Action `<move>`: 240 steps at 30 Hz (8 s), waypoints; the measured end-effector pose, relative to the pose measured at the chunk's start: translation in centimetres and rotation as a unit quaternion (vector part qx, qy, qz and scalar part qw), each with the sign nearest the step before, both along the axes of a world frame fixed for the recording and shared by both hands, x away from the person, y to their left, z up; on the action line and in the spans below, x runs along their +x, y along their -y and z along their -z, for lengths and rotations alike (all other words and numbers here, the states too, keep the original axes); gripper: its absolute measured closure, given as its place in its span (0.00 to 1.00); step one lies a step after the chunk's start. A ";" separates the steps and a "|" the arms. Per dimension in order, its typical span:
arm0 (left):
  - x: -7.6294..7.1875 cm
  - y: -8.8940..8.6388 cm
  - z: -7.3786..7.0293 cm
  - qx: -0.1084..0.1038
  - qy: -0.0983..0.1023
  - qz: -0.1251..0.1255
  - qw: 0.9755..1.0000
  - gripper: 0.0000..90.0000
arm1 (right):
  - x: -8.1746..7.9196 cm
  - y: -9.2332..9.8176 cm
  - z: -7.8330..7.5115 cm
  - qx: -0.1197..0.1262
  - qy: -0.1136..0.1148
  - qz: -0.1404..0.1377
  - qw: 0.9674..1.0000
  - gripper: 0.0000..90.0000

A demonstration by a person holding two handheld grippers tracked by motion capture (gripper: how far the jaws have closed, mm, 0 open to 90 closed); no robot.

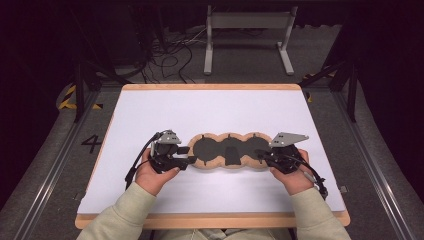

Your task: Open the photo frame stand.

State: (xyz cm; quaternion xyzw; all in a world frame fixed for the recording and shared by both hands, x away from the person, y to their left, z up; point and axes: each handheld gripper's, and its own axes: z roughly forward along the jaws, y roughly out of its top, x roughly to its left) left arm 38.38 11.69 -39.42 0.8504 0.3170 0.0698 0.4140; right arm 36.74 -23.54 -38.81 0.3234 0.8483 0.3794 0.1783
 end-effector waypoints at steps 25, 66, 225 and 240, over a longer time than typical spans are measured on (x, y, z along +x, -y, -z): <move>0.3 -0.4 0.4 -0.005 -0.003 -0.002 1.000 0.58 | 1.1 -3.6 4.0 -0.084 -0.089 -0.042 0.992 1.00; 1.5 -1.9 1.7 -0.004 -0.026 -0.039 0.999 0.53 | 1.4 -3.2 1.8 -0.034 -0.053 -0.016 0.998 1.00; -4.2 -2.2 0.3 -0.077 0.020 0.001 0.997 0.78 | -4.4 6.5 -1.2 0.014 -0.059 0.057 0.997 0.63; -5.0 -3.0 -0.1 -0.097 0.033 0.022 0.994 0.75 | -4.9 6.2 -1.9 0.000 -0.062 0.025 0.998 0.59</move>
